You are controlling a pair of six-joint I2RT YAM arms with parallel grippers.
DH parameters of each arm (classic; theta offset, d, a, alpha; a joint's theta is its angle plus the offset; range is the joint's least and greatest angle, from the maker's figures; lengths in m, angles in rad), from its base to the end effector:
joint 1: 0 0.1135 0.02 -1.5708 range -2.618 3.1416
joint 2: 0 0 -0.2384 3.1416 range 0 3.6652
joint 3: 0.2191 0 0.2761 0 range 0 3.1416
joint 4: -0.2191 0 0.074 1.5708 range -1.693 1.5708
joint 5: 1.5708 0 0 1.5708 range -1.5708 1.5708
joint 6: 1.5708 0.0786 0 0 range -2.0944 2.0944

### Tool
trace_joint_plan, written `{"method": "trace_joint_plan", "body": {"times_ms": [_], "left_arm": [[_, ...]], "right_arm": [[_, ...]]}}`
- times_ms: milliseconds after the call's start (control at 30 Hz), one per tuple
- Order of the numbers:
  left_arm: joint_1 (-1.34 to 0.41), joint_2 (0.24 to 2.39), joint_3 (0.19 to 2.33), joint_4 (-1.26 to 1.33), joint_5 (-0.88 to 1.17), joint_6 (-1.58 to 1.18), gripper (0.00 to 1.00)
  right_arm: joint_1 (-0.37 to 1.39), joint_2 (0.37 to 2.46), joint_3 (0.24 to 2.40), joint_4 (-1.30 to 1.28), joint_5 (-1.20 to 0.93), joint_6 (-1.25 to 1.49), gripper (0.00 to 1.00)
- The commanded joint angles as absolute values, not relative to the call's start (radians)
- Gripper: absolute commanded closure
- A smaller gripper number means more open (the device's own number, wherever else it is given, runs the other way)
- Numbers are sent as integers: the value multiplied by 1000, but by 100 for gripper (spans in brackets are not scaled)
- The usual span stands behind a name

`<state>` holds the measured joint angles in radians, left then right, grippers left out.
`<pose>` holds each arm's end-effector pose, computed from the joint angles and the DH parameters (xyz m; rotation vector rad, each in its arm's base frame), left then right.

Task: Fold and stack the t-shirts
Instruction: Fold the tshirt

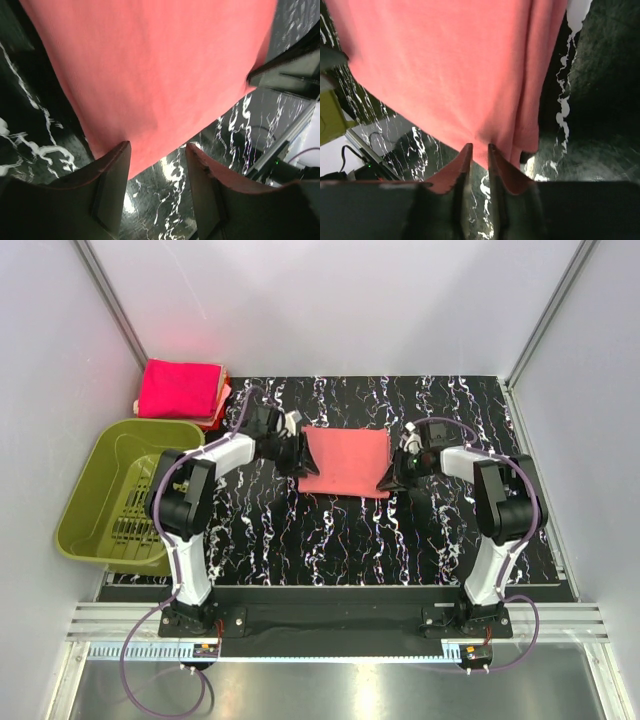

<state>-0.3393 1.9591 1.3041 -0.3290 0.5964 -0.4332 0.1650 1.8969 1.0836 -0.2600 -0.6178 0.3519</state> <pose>0.3979 -0.1873 0.1018 0.1205 2.6372 -1.0476 0.3783 0.1091 0.0634 0.0334 2.6591 0.9898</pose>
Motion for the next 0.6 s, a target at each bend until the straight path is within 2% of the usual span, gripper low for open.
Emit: {"method": "trace_joint_plan", "body": {"times_ms": [0, 67, 267, 567], "left_arm": [[-313, 1901, 1439, -333, 560, -371, 47], [-286, 1934, 1505, -354, 543, -330, 45], [-210, 2092, 1660, -357, 592, -296, 46], [-198, 2295, 1868, -350, 687, -261, 47]], "right_arm": [[149, 1784, 1129, -281, -578, 305, 73], [134, 1778, 1167, -299, -572, 290, 66], [101, 1913, 1376, -350, -563, 183, 64], [86, 2143, 1698, -397, -545, 17, 57]]}}
